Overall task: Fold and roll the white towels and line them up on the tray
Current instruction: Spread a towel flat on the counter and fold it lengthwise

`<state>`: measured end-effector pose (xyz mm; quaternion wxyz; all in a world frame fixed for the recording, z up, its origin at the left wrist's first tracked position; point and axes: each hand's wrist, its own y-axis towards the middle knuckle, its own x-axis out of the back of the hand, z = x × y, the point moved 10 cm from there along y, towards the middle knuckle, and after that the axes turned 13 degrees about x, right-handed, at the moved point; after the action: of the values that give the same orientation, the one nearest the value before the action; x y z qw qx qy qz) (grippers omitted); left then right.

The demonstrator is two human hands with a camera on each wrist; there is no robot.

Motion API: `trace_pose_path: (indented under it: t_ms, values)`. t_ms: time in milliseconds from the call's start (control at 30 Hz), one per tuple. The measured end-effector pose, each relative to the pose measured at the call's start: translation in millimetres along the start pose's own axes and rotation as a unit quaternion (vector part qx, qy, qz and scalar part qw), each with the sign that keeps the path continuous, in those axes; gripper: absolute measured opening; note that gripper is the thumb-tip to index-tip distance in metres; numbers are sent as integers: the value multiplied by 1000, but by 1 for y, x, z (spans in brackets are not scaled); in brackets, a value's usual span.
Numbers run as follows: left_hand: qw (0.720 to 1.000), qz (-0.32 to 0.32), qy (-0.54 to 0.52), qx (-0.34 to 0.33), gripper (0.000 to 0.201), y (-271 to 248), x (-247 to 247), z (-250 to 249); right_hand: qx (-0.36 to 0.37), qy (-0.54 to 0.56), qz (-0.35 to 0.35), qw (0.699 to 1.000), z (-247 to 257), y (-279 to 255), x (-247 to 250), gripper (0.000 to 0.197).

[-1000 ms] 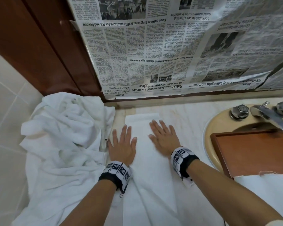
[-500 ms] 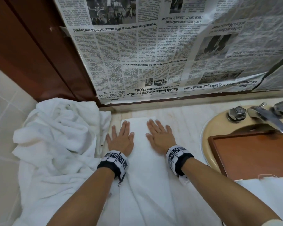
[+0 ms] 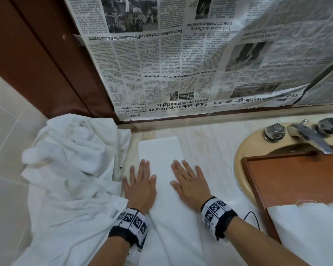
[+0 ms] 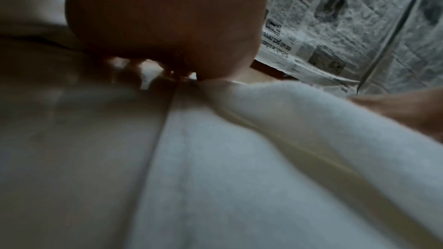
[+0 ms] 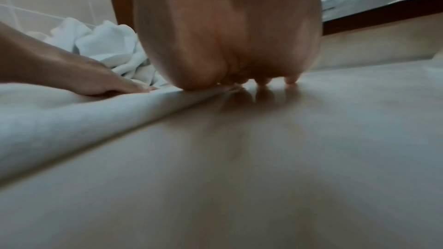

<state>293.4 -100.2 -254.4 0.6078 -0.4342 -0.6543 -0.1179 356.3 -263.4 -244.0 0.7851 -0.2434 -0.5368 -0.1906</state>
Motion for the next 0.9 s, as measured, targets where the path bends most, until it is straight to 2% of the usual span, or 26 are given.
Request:
trace_pose_path:
  t_ms: [133, 167, 233, 300, 400, 500, 667, 900]
  values:
    - [997, -25, -59, 52, 61, -1, 16, 21, -71, 18, -13, 997, -23, -17, 13, 70]
    - [997, -24, -64, 37, 61, -6, 18, 18, -80, 28, -27, 996, -20, -21, 14, 68]
    - [998, -9, -49, -23, 64, -21, 14, 5, -49, 13, -58, 997, 3, -28, 13, 62]
    - [998, 6, -4, -66, 69, -37, 2, -3, -4, -9, -36, 999, 28, -36, -4, 58]
    - [997, 0, 39, -69, 71, -41, -12, 6, -19, -18, -15, 1000, 31, -50, -18, 58]
    - [997, 8, 41, -59, 70, -40, -15, 7, -59, -12, -1, 998, 14, -57, -15, 63]
    - [997, 0, 59, -56, 72, -38, -14, -21, -96, 12, 21, 995, -19, -63, -12, 66]
    - [997, 6, 50, -53, 60, -15, -13, -66, -59, -14, 11, 998, -60, -44, 9, 96]
